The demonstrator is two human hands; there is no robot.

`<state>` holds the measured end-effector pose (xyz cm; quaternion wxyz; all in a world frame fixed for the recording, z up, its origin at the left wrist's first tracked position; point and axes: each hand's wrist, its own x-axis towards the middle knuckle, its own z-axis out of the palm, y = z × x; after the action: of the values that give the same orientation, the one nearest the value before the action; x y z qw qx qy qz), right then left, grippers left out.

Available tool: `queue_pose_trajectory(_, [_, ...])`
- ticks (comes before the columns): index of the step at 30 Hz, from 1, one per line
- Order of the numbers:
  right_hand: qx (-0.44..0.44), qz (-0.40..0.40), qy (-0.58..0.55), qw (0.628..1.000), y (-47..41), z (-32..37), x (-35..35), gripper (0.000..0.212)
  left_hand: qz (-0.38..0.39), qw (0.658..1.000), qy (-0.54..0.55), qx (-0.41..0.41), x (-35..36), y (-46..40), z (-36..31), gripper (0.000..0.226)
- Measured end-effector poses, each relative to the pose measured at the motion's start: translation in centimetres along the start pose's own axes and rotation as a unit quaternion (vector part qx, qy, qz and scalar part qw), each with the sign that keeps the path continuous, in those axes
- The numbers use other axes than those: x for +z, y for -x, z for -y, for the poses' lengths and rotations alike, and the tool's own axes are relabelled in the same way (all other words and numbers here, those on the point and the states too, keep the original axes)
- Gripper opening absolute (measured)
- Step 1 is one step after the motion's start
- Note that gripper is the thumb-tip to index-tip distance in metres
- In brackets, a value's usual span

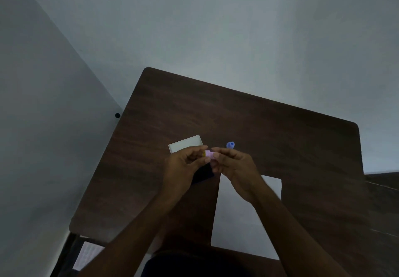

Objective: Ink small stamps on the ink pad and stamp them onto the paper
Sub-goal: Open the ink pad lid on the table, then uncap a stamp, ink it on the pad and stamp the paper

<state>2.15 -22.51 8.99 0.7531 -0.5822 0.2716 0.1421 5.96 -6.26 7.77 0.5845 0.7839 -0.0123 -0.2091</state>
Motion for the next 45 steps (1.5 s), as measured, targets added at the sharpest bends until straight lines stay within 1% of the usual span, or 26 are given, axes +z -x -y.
queue_pose_trajectory(2, [-0.011,0.006,0.004,1.0,0.4,-0.1,0.0,0.024,0.007,1.0,-0.005,-0.003,0.0,0.4,-0.3,0.03])
queue_pose_trajectory(4, [-0.027,-0.007,0.031,0.999,0.7,-0.3,0.2,0.019,0.0,1.0,-0.006,-0.007,0.1,0.7,-0.5,0.033])
queue_pose_trajectory(9, [-0.043,-0.016,0.064,0.997,1.3,-0.2,0.6,0.023,-0.017,1.0,0.002,-0.004,0.1,1.2,-0.4,0.031])
queue_pose_trajectory(12, [-0.049,-0.014,0.064,0.997,1.5,-0.1,0.9,0.018,-0.028,1.0,-0.005,-0.003,0.0,1.3,0.0,0.033])
queue_pose_trajectory(14, [-0.052,-0.011,0.051,0.997,1.6,0.1,0.9,0.019,-0.038,0.999,-0.006,-0.003,-0.4,1.3,0.2,0.033])
queue_pose_trajectory(18, [-0.046,-0.002,0.027,0.999,1.7,0.5,0.8,0.023,-0.053,0.998,0.026,0.038,-1.5,1.7,-0.4,0.03])
queue_pose_trajectory(19, [-0.04,0.004,0.012,0.999,1.7,0.6,0.9,0.024,-0.05,0.997,0.042,0.043,-1.8,1.9,-0.4,0.03])
queue_pose_trajectory(21, [-0.028,0.018,-0.026,0.999,1.8,0.6,1.1,0.026,-0.025,0.993,0.111,0.02,-2.5,2.2,-0.6,0.032])
queue_pose_trajectory(23, [-0.019,0.029,-0.059,0.998,2.1,0.6,1.4,0.028,0.009,0.984,0.179,-0.005,-3.2,2.6,-0.5,0.033])
queue_pose_trajectory(25, [-0.01,0.038,-0.084,0.996,2.5,0.7,1.7,0.028,0.025,0.974,0.225,-0.015,-3.8,2.9,-0.3,0.033])
queue_pose_trajectory(31, [-0.004,0.064,-0.091,0.994,3.1,0.7,2.7,0.031,0.004,0.959,0.281,-0.036,-5.2,3.6,1.3,0.037])
queue_pose_trajectory(34, [0.001,0.067,-0.092,0.993,3.1,0.7,2.9,0.032,-0.02,0.957,0.285,-0.057,-6.1,4.0,3.2,0.037])
queue_pose_trajectory(37, [0.012,0.077,-0.091,0.993,3.0,0.6,3.1,0.031,-0.068,0.952,0.285,-0.087,-7.3,4.4,5.6,0.038])
queue_pose_trajectory(40, [0.023,0.074,-0.085,0.993,2.6,0.5,3.3,0.03,-0.113,0.941,0.288,-0.134,-8.0,4.3,8.2,0.036])
queue_pose_trajectory(43, [0.029,0.068,-0.072,0.995,2.4,0.1,3.7,0.027,-0.147,0.947,0.232,-0.166,-8.3,3.8,10.6,0.033])
queue_pose_trajectory(45, [0.03,0.068,-0.066,0.995,2.2,-0.1,4.0,0.026,-0.169,0.961,0.149,-0.158,-8.4,3.5,12.1,0.032])
